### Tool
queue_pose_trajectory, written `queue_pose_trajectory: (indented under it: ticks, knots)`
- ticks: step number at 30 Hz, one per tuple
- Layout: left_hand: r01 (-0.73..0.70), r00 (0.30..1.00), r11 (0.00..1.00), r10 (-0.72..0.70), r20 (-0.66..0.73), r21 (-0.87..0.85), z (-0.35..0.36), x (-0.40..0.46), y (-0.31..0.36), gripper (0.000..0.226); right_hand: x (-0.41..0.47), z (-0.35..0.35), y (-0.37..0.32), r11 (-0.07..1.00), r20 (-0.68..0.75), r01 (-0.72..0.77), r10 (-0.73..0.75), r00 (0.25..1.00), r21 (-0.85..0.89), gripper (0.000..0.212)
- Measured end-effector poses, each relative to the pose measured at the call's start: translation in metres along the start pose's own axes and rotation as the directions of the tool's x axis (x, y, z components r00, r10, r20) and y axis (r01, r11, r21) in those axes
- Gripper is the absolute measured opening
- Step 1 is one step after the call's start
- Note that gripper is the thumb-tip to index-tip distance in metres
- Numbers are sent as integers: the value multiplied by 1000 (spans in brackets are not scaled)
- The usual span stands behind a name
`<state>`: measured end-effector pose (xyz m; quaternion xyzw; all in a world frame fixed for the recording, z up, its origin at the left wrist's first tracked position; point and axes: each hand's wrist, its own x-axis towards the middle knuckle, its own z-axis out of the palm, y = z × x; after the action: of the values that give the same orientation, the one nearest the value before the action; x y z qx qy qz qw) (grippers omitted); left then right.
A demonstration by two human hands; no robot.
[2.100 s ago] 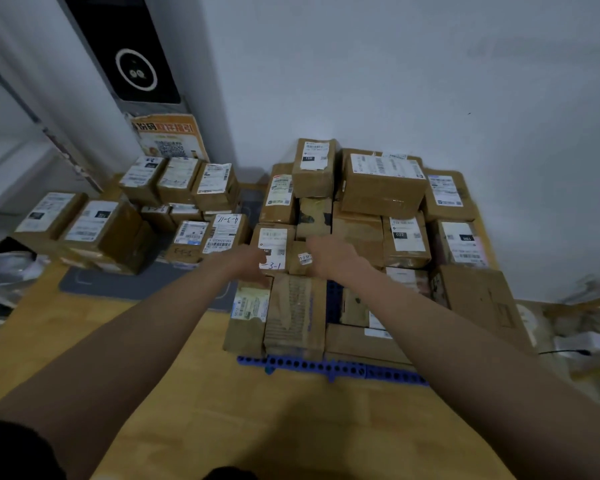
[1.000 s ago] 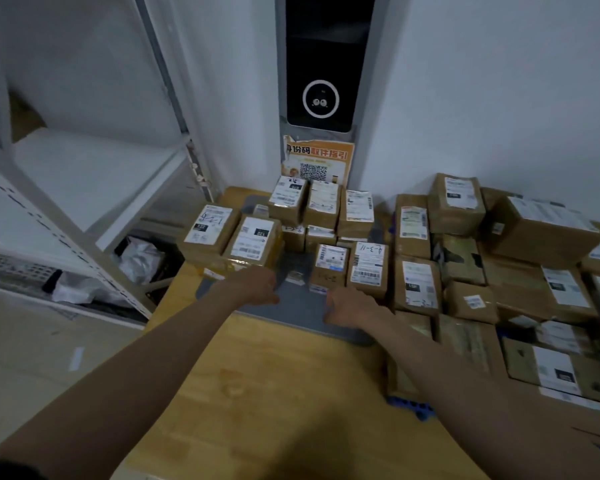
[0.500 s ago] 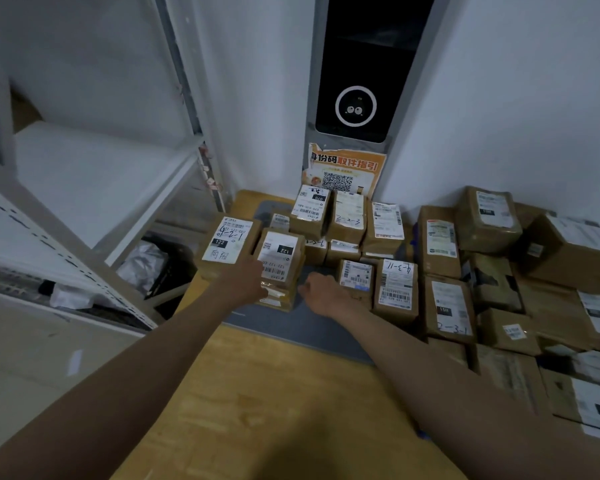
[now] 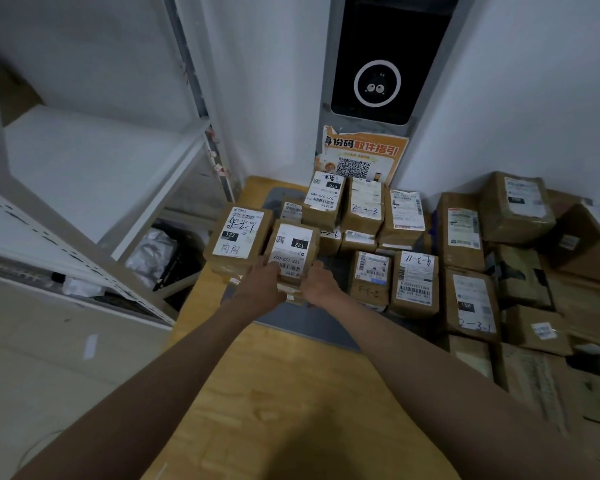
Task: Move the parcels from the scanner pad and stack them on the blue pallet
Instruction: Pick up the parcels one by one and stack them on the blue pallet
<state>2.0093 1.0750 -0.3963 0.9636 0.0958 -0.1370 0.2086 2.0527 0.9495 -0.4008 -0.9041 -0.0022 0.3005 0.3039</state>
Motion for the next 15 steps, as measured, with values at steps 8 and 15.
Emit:
queue_pose_trajectory:
  ticks: [8, 15]
  knots:
    - [36, 999, 984, -37, -5, -173, -1, -10, 9, 74, -14, -11, 14, 995, -6, 87, -87, 996, 46, 45]
    - [-11, 997, 900, -24, -74, -436, -4, -27, 17, 66, -23, -4, 26, 993, -72, 103, -99, 992, 61, 88]
